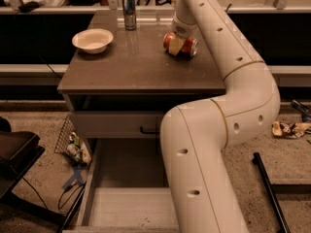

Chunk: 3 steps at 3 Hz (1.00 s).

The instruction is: Knock coke can over

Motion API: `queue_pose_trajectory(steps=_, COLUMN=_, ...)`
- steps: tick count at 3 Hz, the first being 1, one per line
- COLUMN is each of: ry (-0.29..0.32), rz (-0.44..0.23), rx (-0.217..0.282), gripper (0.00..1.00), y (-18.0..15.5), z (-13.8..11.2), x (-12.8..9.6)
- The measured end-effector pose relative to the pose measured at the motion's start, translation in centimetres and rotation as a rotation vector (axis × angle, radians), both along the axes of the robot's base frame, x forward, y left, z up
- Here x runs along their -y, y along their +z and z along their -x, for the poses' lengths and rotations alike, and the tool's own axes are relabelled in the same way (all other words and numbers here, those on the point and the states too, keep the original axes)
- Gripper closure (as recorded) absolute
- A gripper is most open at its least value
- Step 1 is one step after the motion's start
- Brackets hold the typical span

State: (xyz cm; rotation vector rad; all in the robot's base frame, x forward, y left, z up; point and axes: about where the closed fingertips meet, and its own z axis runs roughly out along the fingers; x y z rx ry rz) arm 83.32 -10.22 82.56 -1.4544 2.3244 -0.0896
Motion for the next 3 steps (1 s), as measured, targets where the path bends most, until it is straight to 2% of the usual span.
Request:
queue_pose_trajectory(steps=2, ry=0.001, rz=-0.001, rx=0.001, gripper=0.05, y=-0.05, z=-0.21, x=-0.15)
queue_pose_trajectory(steps=3, ry=0.001, rz=-0.001, rx=0.001, gripper=0.0, y=0.13, z=-0.1, x=-0.18)
